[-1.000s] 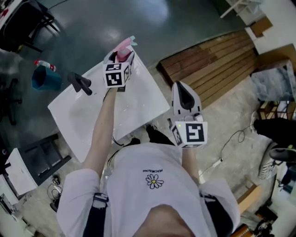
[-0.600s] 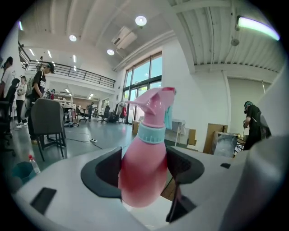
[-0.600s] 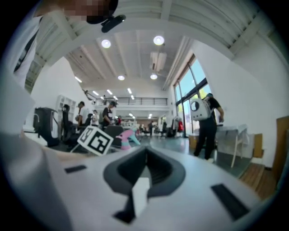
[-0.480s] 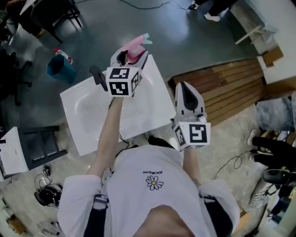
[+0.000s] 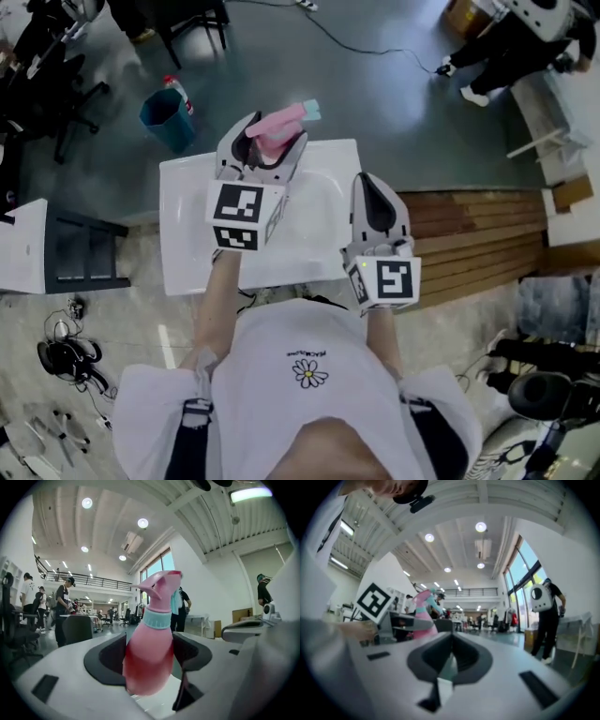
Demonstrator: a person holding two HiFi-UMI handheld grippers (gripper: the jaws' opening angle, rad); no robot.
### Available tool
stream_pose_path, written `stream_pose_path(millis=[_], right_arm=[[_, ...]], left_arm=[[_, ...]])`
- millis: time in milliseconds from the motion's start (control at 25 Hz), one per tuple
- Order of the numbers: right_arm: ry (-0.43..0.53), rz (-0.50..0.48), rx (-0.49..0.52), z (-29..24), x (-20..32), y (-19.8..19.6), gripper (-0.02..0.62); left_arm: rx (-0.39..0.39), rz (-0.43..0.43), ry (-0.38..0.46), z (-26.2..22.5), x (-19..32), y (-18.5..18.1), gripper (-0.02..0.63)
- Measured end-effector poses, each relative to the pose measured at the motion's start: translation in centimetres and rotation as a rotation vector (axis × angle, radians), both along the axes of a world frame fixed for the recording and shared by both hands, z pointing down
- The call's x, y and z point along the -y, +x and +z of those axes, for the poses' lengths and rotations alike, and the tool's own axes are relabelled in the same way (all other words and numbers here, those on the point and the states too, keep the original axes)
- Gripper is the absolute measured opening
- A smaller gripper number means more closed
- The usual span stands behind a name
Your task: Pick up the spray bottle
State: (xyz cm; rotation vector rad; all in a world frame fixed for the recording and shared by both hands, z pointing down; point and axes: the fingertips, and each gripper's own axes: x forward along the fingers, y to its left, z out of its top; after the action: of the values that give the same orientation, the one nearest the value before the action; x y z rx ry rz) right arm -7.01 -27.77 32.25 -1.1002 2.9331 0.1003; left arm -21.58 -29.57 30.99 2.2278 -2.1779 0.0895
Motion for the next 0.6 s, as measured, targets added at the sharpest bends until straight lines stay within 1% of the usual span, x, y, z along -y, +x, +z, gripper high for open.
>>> stream_pose_path(millis=[240,440,600], right_arm=[[0.017,-0.13,0.015,-0.6,-1.4,-5.3,0.03],[0.036,-0.228,0.023,-0.8,-3.5,-9.5,0.029],[0.054,-0.281,0.013,-0.9,-4.9,-11.7,0.031]], left_arm=[[-0.046,-0.133,0.087,-2.4,-6.1,-4.4,0.321],[-0.041,-0.258,0.124,-3.0,-11.0,-8.0,0.321],[-0.043,-0.334,0.138,-3.0,-14.0,-9.6,0.321]])
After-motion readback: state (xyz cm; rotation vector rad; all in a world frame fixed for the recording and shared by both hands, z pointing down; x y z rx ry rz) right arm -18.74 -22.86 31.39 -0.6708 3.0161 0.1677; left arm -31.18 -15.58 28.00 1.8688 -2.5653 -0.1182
